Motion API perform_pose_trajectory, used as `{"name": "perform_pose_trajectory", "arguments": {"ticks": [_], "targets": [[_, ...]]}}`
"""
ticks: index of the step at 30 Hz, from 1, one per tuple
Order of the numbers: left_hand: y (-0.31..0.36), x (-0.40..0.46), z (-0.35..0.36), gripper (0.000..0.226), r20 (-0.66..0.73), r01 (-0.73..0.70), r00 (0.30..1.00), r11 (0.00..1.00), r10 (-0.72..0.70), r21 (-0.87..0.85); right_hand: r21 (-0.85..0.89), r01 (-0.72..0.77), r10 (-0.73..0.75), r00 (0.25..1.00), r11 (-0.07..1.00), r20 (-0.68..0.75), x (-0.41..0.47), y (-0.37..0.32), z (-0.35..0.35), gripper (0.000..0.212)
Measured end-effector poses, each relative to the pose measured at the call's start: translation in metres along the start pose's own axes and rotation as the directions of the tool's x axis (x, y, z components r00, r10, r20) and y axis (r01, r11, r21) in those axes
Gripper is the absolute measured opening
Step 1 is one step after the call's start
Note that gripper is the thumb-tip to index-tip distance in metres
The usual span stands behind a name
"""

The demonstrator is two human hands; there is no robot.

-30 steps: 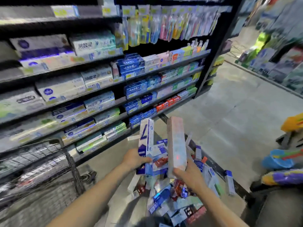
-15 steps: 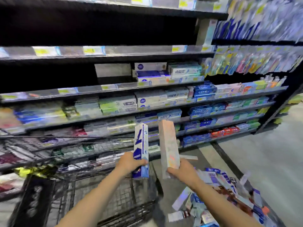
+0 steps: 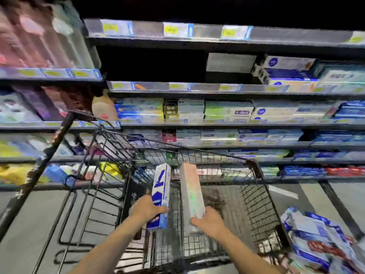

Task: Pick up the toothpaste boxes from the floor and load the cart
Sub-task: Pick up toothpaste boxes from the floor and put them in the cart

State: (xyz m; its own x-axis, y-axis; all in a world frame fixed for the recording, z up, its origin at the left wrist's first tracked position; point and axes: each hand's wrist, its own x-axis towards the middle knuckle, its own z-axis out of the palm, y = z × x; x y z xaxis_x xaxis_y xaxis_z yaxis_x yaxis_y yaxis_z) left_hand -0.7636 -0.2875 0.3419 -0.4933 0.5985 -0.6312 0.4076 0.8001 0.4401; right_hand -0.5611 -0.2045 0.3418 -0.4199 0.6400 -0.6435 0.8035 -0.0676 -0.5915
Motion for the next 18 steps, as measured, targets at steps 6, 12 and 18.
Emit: {"name": "perform_pose_trajectory", "arguments": {"ticks": [6,12,18], "targets": [[-0.041,0.054,0.014,0.070,0.050,0.128,0.990,0.991,-0.129,0.034,-0.097,-0.062,0.071,0.994,0.993,0.087,0.060,-0.005,0.056,0.056],[-0.051,0.120,0.039,0.061,-0.006,0.176,0.984,0.972,-0.178,0.154,-0.164,-0.135,0.153,0.983,0.977,0.102,0.136,0.006,0.087,0.053],[-0.064,0.188,0.091,0.052,-0.046,0.204,0.979,0.951,-0.199,0.233,-0.271,-0.171,0.189,0.981,0.947,0.043,0.209,0.024,0.123,0.054]]}}
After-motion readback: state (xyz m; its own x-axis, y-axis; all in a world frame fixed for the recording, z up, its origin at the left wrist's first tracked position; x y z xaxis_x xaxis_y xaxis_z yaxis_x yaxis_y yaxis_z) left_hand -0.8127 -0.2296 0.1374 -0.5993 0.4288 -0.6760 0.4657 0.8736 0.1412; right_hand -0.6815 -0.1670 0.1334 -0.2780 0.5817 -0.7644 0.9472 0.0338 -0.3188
